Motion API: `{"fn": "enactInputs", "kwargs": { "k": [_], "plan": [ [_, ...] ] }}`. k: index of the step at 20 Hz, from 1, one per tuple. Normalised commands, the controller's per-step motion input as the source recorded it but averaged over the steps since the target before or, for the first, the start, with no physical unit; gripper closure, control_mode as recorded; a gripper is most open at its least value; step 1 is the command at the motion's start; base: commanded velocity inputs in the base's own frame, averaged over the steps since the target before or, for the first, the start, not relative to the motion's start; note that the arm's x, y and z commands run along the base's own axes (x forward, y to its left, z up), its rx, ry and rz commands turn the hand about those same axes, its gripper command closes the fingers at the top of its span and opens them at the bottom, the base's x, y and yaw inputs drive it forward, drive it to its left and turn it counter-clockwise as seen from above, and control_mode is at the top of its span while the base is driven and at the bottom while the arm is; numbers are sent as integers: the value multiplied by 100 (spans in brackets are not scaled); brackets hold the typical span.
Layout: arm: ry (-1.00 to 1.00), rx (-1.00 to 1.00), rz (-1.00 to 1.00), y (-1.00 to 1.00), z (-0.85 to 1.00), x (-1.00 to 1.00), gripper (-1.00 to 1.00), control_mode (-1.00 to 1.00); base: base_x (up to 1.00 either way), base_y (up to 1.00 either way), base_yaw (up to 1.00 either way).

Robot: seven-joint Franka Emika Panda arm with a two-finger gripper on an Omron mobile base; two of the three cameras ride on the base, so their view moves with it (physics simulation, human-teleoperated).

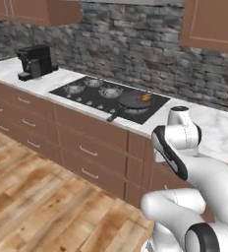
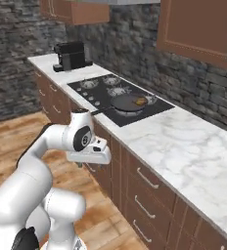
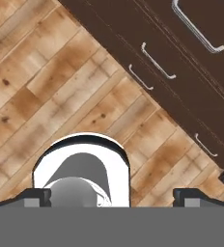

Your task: Take the chicken drumsticks from the pan and place one on each plate on the dining counter.

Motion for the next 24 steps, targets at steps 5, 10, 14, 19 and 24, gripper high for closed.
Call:
{"fn": "enactInputs", "kwargs": {
  "k": [5, 10, 14, 19, 24],
  "plan": [
    [0, 0, 0, 0, 0, 0, -100, 100, 77, 51, -54],
    [0, 0, 0, 0, 0, 0, -100, 100, 69, 47, -62],
    [0, 0, 0, 0, 0, 0, -100, 100, 74, 45, -46],
    [0, 0, 0, 0, 0, 0, -100, 100, 70, 11, -14],
    [0, 0, 0, 0, 0, 0, -100, 100, 56, 4, -17]
  ]
}}
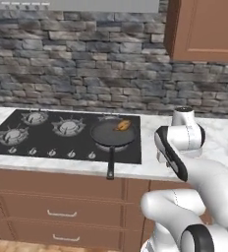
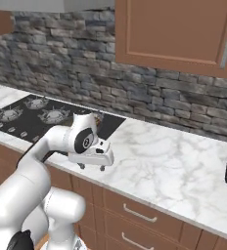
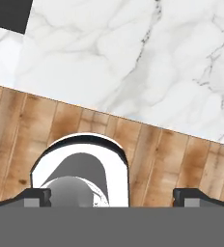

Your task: Take the chicken drumsticks from the pan and place one on each plate on the dining counter.

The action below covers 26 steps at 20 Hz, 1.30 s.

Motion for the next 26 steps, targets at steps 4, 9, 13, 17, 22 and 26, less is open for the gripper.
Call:
{"fn": "enactInputs", "kwargs": {
  "k": [4, 9, 13, 17, 22, 26],
  "plan": [
    [0, 0, 0, 0, 0, 0, -100, 100, 64, 39, -16],
    [0, 0, 0, 0, 0, 0, -100, 100, 49, 33, -26],
    [0, 0, 0, 0, 0, 0, -100, 100, 18, 1, -8],
    [0, 0, 0, 0, 0, 0, -100, 100, 10, 0, 0],
    [0, 0, 0, 4, 1, 31, -100, -100, 0, 0, 0],
    [0, 3, 0, 15, 17, 75, -100, -100, 0, 0, 0]
  ]
}}
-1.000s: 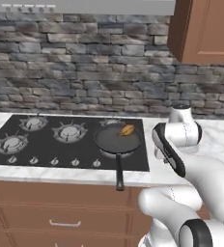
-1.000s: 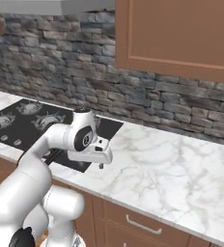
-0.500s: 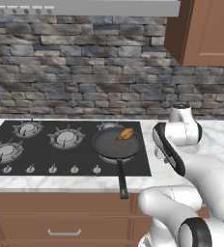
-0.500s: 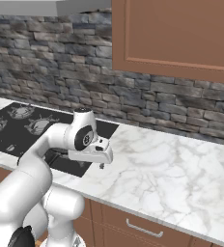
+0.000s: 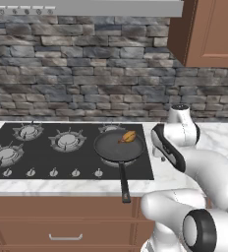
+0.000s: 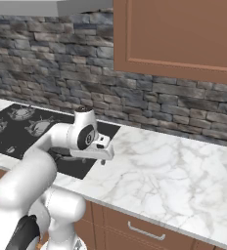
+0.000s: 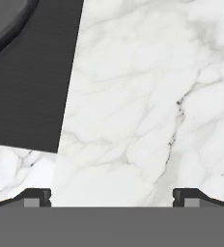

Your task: Take the chicken drumsticks from the pan and place one on each plate on the dining counter.

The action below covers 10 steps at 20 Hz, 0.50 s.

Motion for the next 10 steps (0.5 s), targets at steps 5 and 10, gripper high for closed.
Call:
{"fn": "enactInputs", "kwargs": {
  "k": [5, 10],
  "plan": [
    [0, 0, -24, 41, 33, 67, -100, -100, 0, 0, 0],
    [-3, 0, -38, 44, 38, 56, -100, -100, 0, 0, 0]
  ]
}}
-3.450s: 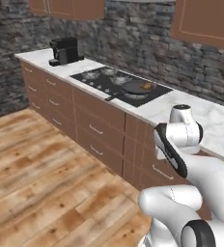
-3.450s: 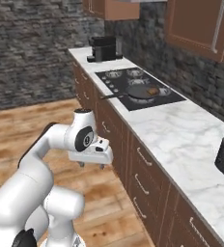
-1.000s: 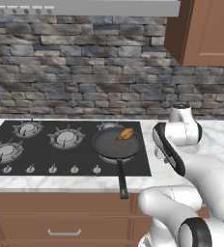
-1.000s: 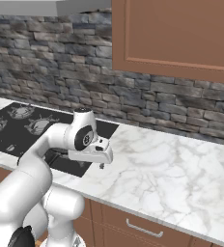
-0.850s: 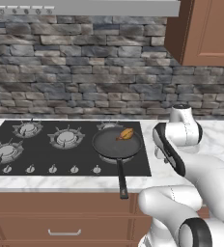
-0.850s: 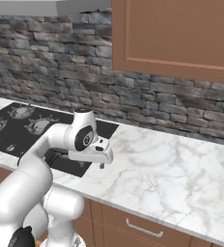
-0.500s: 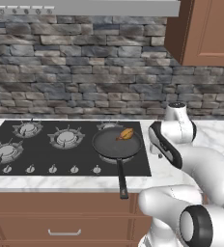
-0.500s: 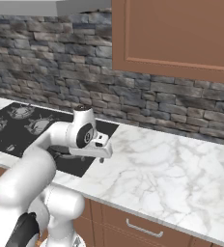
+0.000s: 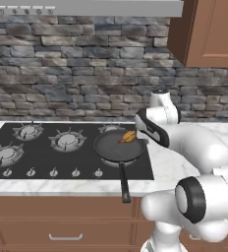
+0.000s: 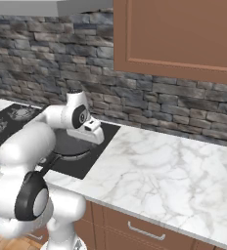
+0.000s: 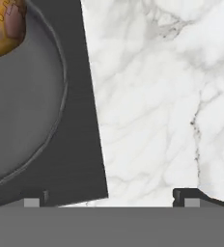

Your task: Take the chicken drumsticks from the pan and place one on each plate on the dining counter.

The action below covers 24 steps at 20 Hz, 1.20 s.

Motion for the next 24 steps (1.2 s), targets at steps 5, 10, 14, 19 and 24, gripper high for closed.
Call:
{"fn": "enactInputs", "kwargs": {
  "k": [5, 10, 14, 19, 24],
  "plan": [
    [-4, 2, -51, 32, 1, 54, -100, -100, 0, 0, 0],
    [-2, 7, -49, 26, 0, 53, -100, -100, 0, 0, 0],
    [0, 1, -37, 17, -7, 53, -100, -100, 0, 0, 0],
    [0, 1, -17, 13, -20, 40, -100, -100, 0, 0, 0],
    [0, 2, -4, 6, -25, 42, -100, -100, 0, 0, 0]
  ]
}}
